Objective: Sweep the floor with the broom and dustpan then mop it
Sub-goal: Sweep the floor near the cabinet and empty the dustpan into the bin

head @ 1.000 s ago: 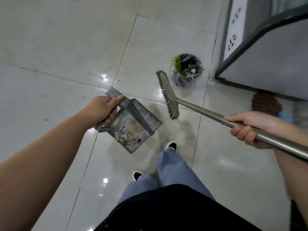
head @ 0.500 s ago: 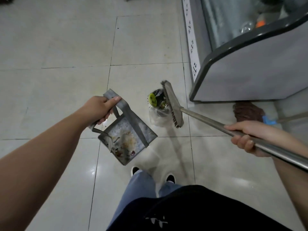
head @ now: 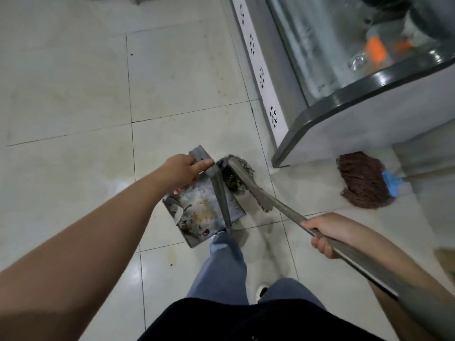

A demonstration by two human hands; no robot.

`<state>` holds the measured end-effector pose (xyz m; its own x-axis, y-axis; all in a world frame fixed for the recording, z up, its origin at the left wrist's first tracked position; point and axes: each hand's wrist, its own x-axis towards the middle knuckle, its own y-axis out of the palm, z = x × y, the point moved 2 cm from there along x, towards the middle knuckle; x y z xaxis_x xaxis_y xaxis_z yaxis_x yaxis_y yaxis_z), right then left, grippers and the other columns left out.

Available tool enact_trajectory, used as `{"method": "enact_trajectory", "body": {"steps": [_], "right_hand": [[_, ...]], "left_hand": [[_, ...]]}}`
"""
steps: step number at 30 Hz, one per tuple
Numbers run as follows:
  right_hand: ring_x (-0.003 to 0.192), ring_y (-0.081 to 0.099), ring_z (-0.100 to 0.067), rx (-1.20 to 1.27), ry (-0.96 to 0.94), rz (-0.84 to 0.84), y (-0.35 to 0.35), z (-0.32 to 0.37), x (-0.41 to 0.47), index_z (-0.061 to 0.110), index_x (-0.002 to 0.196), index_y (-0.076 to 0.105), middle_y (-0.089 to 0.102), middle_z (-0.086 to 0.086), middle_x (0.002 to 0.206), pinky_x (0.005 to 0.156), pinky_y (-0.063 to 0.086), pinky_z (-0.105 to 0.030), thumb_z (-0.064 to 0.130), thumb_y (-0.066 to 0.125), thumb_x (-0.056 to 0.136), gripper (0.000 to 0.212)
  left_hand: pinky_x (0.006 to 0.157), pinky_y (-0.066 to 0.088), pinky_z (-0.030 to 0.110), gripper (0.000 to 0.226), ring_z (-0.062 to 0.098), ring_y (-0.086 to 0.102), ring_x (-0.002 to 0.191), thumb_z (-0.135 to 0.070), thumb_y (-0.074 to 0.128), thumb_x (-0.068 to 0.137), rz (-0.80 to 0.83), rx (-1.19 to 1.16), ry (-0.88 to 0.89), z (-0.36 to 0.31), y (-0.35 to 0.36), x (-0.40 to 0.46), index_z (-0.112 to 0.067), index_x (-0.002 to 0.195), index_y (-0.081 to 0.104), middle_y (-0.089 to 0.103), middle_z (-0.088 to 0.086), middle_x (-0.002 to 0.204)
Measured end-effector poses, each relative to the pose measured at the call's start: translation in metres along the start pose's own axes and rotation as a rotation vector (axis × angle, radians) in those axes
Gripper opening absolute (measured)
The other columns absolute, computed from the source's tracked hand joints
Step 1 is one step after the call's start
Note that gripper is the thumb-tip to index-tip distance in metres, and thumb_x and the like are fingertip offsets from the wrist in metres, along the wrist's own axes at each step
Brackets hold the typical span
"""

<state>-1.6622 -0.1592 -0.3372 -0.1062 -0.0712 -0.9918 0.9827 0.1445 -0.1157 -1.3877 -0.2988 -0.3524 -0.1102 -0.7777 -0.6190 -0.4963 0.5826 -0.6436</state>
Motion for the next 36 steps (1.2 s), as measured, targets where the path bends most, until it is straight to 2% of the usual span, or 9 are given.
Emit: {"method": "enact_trajectory", "body": {"steps": [7,17,22,25,28,30,32,34,36], "right_hand": [[0.018,0.028,-0.006,0.224,0.074,0.003,-0.01,0.021,0.007,0.009,0.073,0.042,0.039,-0.003,0.032,0.026,0.025,-0.005,0.024,0.047,0.097,0.028],[0.018,0.026,-0.006,0.304,0.106,0.058,-0.022,0.032,0.014,0.012,0.07,0.037,0.034,0.0,0.029,0.028,0.023,-0.006,0.023,0.042,0.098,0.031],[0.018,0.028,-0.006,0.352,0.176,0.138,-0.026,0.031,0.022,0.011,0.066,0.037,0.035,0.001,0.029,0.027,0.023,-0.007,0.031,0.042,0.098,0.038],[0.018,0.027,-0.006,0.347,0.207,0.165,-0.029,0.034,0.02,0.012,0.064,0.036,0.034,0.001,0.029,0.027,0.021,-0.007,0.033,0.039,0.099,0.041],[0.019,0.026,-0.006,0.313,0.202,0.156,-0.032,0.038,0.017,0.012,0.064,0.036,0.033,0.001,0.03,0.028,0.02,-0.008,0.033,0.038,0.099,0.041],[0.018,0.026,-0.005,0.299,0.193,0.157,-0.033,0.04,0.017,0.012,0.065,0.036,0.032,0.002,0.03,0.027,0.02,-0.009,0.034,0.037,0.099,0.041],[0.018,0.026,-0.005,0.289,0.198,0.169,-0.033,0.043,0.017,0.012,0.064,0.035,0.032,0.002,0.03,0.027,0.02,-0.009,0.036,0.036,0.099,0.043],[0.018,0.027,-0.005,0.304,0.201,0.186,-0.035,0.044,0.017,0.013,0.063,0.035,0.033,0.002,0.029,0.026,0.021,-0.009,0.037,0.038,0.099,0.043],[0.018,0.028,-0.005,0.322,0.193,0.204,-0.036,0.043,0.017,0.013,0.064,0.036,0.034,0.001,0.03,0.025,0.022,-0.009,0.037,0.039,0.099,0.042]], "left_hand": [[0.041,0.034,0.024,0.054,0.022,0.042,0.04,-0.055,0.046,0.088,0.115,-0.006,0.026,-0.023,-0.006,0.069,-0.008,0.061,0.047,0.047,0.008,0.049],[0.038,0.029,0.019,0.055,0.016,0.035,0.034,-0.053,0.044,0.092,0.243,0.205,0.117,-0.136,0.005,0.149,-0.008,0.061,0.046,0.041,0.005,0.046],[0.039,0.031,0.02,0.021,0.011,0.035,0.039,-0.017,0.05,0.095,0.487,-0.04,0.063,-0.169,0.011,0.168,-0.005,0.077,0.053,0.04,0.005,0.057],[0.051,0.049,0.024,0.011,0.015,0.05,0.057,-0.004,0.05,0.093,0.563,-0.055,0.049,-0.172,0.002,0.176,-0.002,0.085,0.058,0.054,0.009,0.071],[0.061,0.056,0.027,0.013,0.015,0.06,0.073,-0.024,0.06,0.087,0.556,0.036,0.055,-0.166,-0.007,0.183,-0.011,0.088,0.062,0.063,0.006,0.085],[0.076,0.046,0.035,0.044,0.013,0.063,0.076,-0.061,0.054,0.074,0.503,0.231,0.046,-0.157,-0.011,0.186,-0.021,0.089,0.064,0.068,0.001,0.082],[0.08,0.035,0.041,0.07,0.013,0.065,0.075,-0.081,0.041,0.065,0.427,0.312,0.001,-0.146,-0.014,0.192,-0.019,0.083,0.067,0.071,0.002,0.07],[0.075,0.042,0.041,0.079,0.018,0.064,0.073,-0.085,0.044,0.062,0.384,0.255,-0.057,-0.139,-0.012,0.197,-0.011,0.077,0.066,0.069,0.006,0.062],[0.066,0.052,0.04,0.074,0.02,0.058,0.065,-0.08,0.053,0.064,0.399,0.182,-0.085,-0.138,-0.009,0.198,-0.007,0.073,0.06,0.059,0.007,0.057]]}}
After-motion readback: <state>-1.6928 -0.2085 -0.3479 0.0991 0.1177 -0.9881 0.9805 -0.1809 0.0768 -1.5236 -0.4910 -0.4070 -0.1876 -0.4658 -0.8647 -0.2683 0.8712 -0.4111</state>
